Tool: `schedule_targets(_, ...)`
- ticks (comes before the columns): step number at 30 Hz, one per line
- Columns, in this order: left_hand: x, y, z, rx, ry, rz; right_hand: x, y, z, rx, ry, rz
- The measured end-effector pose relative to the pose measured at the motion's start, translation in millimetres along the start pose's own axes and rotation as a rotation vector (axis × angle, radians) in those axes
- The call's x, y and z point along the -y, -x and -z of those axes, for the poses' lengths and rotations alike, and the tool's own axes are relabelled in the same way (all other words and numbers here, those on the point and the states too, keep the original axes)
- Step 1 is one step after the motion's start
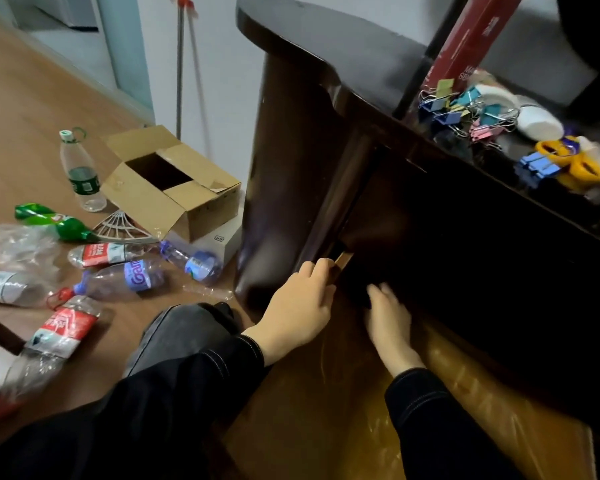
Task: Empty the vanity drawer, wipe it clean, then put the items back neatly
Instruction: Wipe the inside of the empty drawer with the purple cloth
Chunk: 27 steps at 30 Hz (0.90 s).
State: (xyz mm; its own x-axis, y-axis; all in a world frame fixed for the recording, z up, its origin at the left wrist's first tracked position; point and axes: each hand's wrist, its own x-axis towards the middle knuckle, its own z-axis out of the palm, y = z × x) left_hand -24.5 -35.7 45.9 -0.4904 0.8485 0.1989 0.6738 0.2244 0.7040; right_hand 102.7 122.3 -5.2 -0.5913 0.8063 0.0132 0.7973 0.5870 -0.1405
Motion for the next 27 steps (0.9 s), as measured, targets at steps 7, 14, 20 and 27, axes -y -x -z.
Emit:
schedule_targets(7, 1, 0, 3, -0.015, 0.044, 0.011, -7, 0, -2, 0.033, 0.292, 0.210)
schedule_targets(14, 3, 3, 3, -0.030, 0.097, 0.028, 35, -9, -5, 0.049, 0.351, 0.171)
schedule_targets(20, 2, 1, 3, -0.032, 0.063, 0.044, 16, -15, 4, 0.024, 0.305, 0.149)
schedule_targets(27, -3, 3, 6, -0.006, 0.030, 0.053, 31, 12, 0, 0.137, 0.250, 0.225)
